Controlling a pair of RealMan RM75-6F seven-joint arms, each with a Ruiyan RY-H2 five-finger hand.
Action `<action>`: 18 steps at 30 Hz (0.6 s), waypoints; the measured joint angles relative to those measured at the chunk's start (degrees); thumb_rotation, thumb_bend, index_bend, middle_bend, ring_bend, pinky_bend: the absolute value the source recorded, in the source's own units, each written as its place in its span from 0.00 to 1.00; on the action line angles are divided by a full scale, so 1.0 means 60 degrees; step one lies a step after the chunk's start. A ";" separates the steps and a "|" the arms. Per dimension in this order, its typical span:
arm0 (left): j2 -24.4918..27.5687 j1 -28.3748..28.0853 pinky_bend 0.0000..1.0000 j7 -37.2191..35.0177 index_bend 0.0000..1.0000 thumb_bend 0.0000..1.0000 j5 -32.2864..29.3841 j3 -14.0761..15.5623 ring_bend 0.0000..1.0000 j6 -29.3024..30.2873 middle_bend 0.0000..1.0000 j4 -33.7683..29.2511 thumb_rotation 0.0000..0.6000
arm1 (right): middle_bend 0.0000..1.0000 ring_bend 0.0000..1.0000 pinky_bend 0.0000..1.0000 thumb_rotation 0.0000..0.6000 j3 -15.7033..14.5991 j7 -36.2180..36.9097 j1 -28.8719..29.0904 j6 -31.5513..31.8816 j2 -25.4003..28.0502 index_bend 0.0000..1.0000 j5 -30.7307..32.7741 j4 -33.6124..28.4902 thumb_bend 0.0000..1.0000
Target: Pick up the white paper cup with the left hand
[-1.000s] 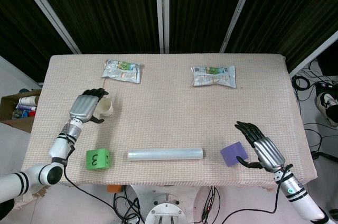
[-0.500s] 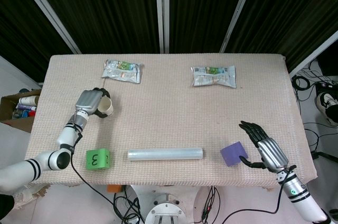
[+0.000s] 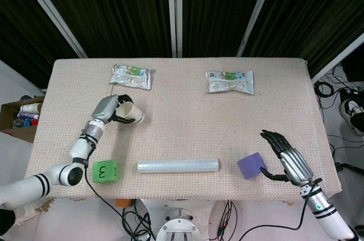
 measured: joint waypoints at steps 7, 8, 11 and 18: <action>-0.0948 0.0122 0.17 -0.3231 0.31 0.14 0.2054 0.0258 0.18 -0.0220 0.26 0.1780 1.00 | 0.04 0.00 0.00 1.00 -0.0034 0.0109 -0.0128 0.0075 -0.0011 0.01 0.0086 0.0070 0.24; -0.1068 0.0132 0.16 -0.3330 0.30 0.14 0.2359 0.0406 0.17 -0.0236 0.25 0.2218 1.00 | 0.05 0.00 0.00 1.00 -0.0034 0.0103 -0.0131 0.0084 -0.0007 0.01 0.0075 0.0051 0.24; -0.1107 0.0163 0.15 -0.3046 0.27 0.13 0.2551 0.0607 0.14 -0.0222 0.21 0.2543 1.00 | 0.05 0.00 0.00 1.00 -0.0029 0.0060 -0.0134 0.0113 -0.0004 0.01 0.0026 -0.0003 0.24; -0.0618 0.0368 0.15 -0.0934 0.20 0.13 0.2099 0.0804 0.12 -0.0134 0.12 0.2195 1.00 | 0.05 0.00 0.00 1.00 -0.0020 0.0011 -0.0160 0.0237 0.0015 0.02 -0.0076 -0.0046 0.24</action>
